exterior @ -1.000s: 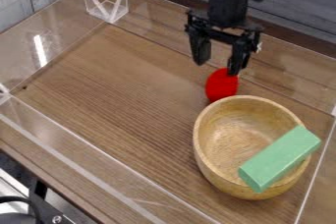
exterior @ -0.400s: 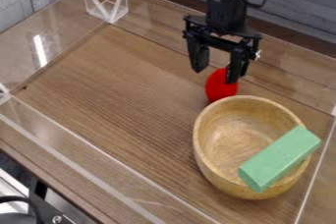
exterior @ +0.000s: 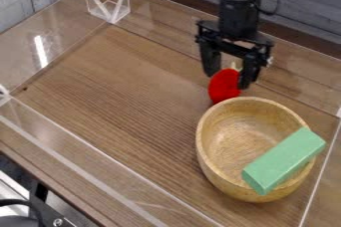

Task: Move the red object to the left side of the table

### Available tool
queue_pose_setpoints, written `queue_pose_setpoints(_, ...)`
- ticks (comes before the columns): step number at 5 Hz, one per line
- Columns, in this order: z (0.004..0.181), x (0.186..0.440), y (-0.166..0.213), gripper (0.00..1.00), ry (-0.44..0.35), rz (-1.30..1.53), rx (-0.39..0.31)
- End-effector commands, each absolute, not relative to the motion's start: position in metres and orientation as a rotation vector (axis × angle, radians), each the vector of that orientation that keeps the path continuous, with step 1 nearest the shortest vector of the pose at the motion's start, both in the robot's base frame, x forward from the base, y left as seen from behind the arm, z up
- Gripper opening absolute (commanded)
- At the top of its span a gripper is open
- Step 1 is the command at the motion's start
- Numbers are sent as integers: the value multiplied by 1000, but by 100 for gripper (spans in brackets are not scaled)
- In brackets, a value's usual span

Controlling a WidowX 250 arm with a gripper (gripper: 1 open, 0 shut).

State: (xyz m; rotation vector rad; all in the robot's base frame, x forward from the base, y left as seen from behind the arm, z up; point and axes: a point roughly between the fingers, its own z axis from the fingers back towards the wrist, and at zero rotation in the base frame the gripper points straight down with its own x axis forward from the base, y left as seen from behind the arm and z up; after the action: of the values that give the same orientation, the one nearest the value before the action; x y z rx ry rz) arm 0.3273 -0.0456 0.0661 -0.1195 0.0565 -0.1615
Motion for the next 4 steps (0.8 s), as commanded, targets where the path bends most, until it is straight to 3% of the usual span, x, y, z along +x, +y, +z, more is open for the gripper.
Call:
queue_pose_setpoints(1,82,351,-50,100,-24,-204,-113)
queue_pose_setpoints(3,93,331,-41,100,-12,-354,-106)
queue_pose_setpoints(4,92,328,-31,100,-27,-259,-103)
